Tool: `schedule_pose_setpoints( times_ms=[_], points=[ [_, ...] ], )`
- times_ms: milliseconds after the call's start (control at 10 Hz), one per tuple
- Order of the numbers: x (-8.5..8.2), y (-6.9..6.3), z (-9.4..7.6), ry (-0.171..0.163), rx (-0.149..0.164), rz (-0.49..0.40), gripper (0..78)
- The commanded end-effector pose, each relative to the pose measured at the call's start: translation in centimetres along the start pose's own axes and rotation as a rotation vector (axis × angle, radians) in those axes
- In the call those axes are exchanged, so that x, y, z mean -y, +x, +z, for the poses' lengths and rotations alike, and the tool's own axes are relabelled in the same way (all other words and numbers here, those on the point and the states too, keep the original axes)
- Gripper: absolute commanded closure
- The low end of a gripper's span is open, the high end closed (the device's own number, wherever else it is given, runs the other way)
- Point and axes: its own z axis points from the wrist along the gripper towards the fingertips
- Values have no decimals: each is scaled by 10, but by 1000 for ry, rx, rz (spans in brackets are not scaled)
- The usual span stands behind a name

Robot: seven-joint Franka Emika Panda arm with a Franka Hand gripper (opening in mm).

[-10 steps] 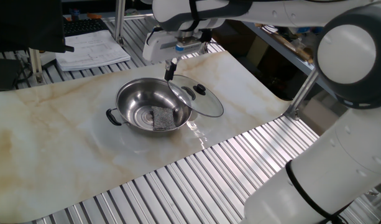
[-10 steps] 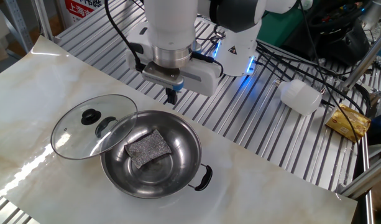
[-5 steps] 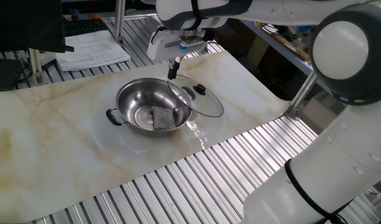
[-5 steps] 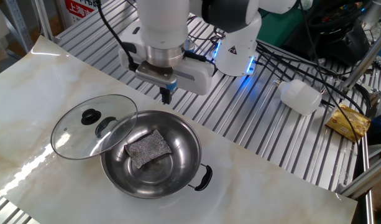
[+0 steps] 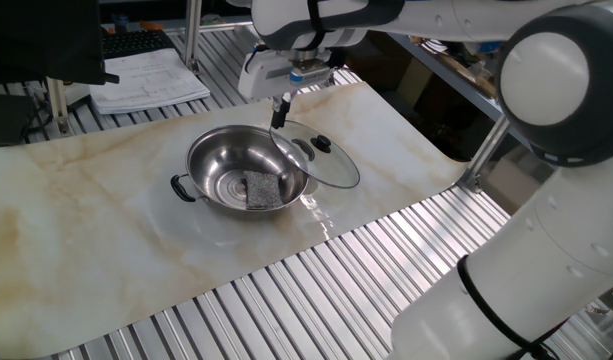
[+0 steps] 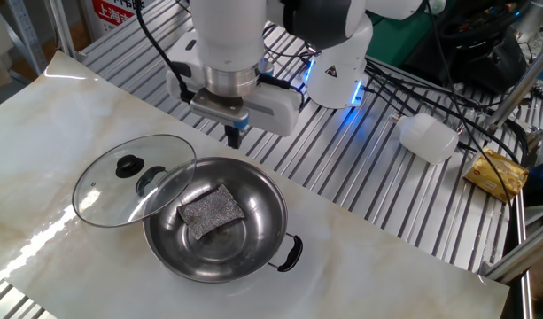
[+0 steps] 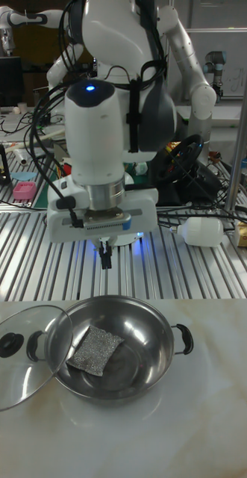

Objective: Cover the pot with the lid

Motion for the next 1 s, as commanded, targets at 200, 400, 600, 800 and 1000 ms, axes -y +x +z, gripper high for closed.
schedule_pose_setpoints(
  times_ms=[200,400,600,800,1000],
  points=[
    [45,-12,6,23,-1,-9,776],
    [62,-10,11,50,-13,13,776],
    [80,-14,16,49,-17,3,776],
    [96,-17,29,44,-23,9,776],
    [98,-13,66,53,14,23,776]
  ],
)
